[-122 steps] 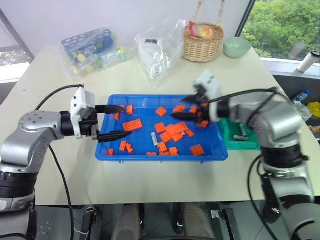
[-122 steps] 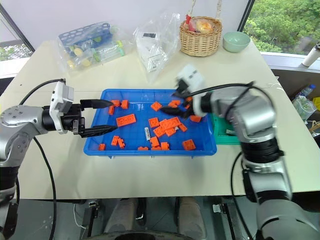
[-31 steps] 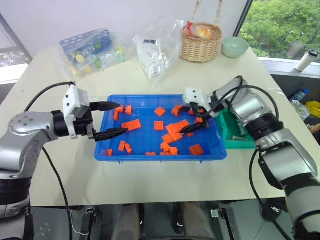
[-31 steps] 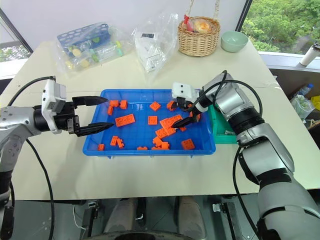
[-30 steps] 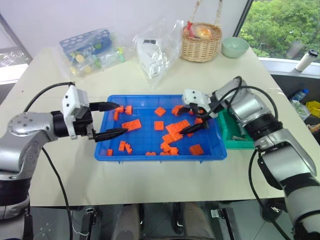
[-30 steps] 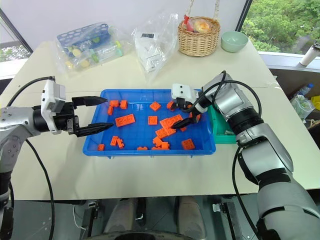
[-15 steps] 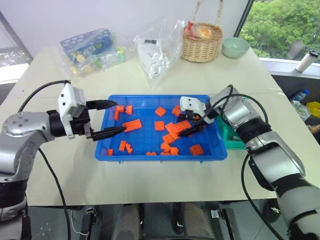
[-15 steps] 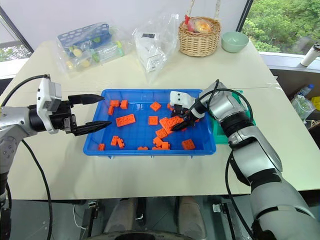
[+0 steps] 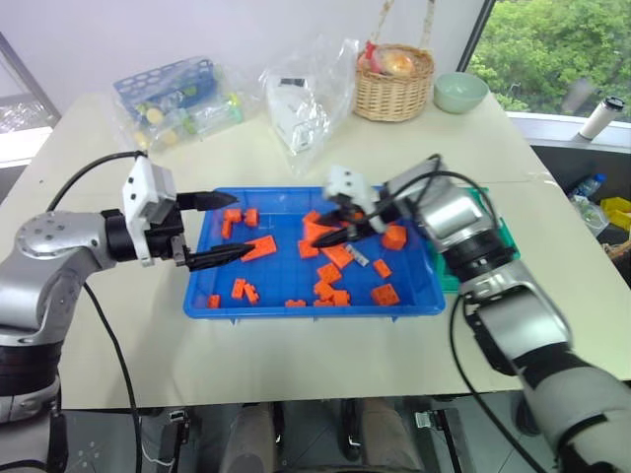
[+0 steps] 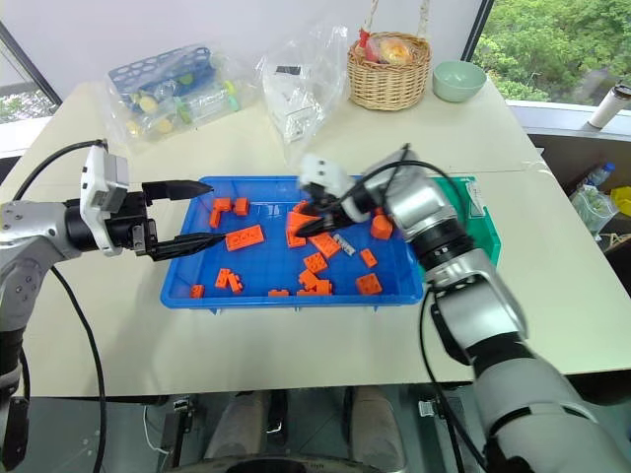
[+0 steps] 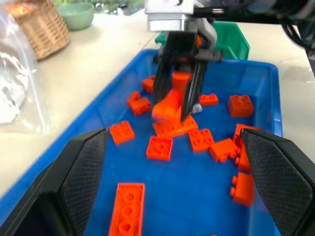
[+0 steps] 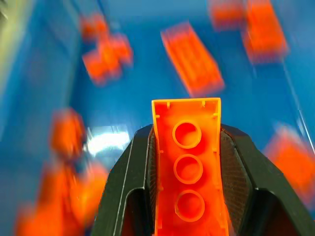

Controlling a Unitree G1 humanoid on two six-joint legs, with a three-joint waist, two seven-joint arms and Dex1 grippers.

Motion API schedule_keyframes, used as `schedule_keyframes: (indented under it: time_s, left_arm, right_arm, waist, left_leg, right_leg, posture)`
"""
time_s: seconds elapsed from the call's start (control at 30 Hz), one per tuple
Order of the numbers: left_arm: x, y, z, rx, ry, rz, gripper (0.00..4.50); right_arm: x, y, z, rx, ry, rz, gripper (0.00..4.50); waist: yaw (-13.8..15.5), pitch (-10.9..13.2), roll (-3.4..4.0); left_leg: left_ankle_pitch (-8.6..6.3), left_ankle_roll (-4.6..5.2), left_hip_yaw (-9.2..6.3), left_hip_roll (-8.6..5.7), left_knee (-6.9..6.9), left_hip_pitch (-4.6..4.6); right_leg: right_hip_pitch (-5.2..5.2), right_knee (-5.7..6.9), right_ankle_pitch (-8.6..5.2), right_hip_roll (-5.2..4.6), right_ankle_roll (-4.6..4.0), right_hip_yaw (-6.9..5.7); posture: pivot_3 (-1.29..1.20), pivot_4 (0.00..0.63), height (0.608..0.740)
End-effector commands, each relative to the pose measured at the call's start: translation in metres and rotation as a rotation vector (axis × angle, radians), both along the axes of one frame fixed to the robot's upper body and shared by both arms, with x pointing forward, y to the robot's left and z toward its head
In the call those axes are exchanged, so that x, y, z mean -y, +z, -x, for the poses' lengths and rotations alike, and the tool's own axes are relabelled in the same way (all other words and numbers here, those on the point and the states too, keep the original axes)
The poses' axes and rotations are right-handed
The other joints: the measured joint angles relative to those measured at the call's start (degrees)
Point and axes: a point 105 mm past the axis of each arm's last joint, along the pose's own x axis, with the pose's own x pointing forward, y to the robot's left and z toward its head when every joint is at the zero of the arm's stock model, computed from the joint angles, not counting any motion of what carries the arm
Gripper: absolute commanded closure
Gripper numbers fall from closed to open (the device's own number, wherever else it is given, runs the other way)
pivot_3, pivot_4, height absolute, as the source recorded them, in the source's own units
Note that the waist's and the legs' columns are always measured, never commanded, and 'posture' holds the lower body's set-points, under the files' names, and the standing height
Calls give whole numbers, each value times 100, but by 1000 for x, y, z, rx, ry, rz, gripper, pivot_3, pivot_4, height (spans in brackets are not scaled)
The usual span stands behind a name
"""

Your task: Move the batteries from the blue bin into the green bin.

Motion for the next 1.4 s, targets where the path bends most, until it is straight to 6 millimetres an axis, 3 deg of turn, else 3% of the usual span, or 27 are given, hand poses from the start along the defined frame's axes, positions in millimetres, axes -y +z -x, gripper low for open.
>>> schedule_keyframes:
  time_s: [0.03, 0.13, 0.27, 0.33, 0.4, 0.63, 0.9, 1.03, 1.2, 1.23, 1.3, 1.4]
  left_arm:
    - [2, 5, -1, 26, -13, -1, 0]
    - [4, 3, -3, 20, -19, 2, 0]
    - [7, 3, -4, 18, -26, 3, 0]
    - [7, 2, -5, 14, -30, 6, 0]
    - [7, 0, -6, 9, -34, 7, 0]
    - [11, 2, -11, 12, -58, 12, 0]
    - [16, 4, -14, 15, -85, 9, 0]
    - [17, 6, -14, 18, -89, 9, 0]
    - [17, 7, -14, 22, -89, 11, 0]
    - [17, 7, -14, 23, -88, 12, 0]
    - [16, 7, -14, 24, -86, 12, 0]
    - [14, 5, -15, 21, -81, 12, 0]
  right_arm:
    - [-14, -1, 11, 3, -19, -23, 1771]
    - [-5, -1, 4, 20, -141, -22, 203]
    - [24, 9, 2, 32, -262, -35, 203]
    - [61, 10, -3, 61, -407, -8, 203]
    - [84, 7, -2, 80, -494, 25, 203]
    - [112, -16, 12, 41, -585, 87, 203]
    - [122, -44, 4, 36, -645, 133, 203]
    - [128, -59, 3, 69, -618, 183, 1479]
    - [125, -55, 4, 59, -605, 158, 4149]
    - [123, -50, 4, 50, -608, 140, 4460]
    - [122, -26, 4, 35, -620, 69, 4448]
    - [144, 40, 1, 47, -693, -81, 4448]
  waist:
    - [53, -1, -2]
    - [125, -2, -3]
    - [158, -2, -4]
    - [170, -3, -5]
    - [170, -3, -6]
    - [23, -3, -5]
    - [30, -3, -5]
    - [39, -3, -6]
    - [41, -4, -6]
    - [42, -4, -7]
    - [50, -3, -6]
    - [49, 2, 0]
  left_leg:
    - [0, 0, 0, -2, 2, -2]
    - [0, 0, -3, -9, 14, -3]
    - [0, 0, -2, -10, 19, -5]
    - [0, 0, -3, -10, 15, -5]
    - [0, 0, -5, -12, 11, -5]
    - [0, 1, -6, -3, 3, 3]
    - [0, 1, -6, -4, 5, 2]
    - [0, 1, -6, -6, 7, 0]
    - [0, 1, -8, -6, 7, 0]
    - [0, 1, -8, -6, 8, 0]
    - [0, 1, -9, -6, 9, 0]
    - [0, 1, -9, -6, 10, -3]
  right_leg:
    - [1, -1, 0, -1, 0, 0]
    - [10, -5, 0, -12, 1, -2]
    - [11, -10, 0, -14, 0, -2]
    - [11, -11, 0, -14, 0, -3]
    - [11, -13, 0, -14, 0, -4]
    - [9, -10, -1, 0, -1, -3]
    - [10, -13, 0, 0, 0, -2]
    - [11, -14, 0, -2, 0, -2]
    - [12, -14, 0, -2, 0, -3]
    - [13, -14, 0, -2, 0, -3]
    - [14, -14, 0, -2, 0, -3]
    - [11, -14, 0, -2, 0, -2]
  posture:
    - [0, 150, 736]
    - [0, 150, 736]
    - [0, 150, 736]
    - [0, 150, 736]
    - [0, 150, 736]
    - [0, 150, 736]
    - [0, 150, 736]
    - [0, 150, 736]
    - [0, 150, 736]
    - [0, 150, 736]
    - [0, 150, 736]
    - [0, 150, 736]
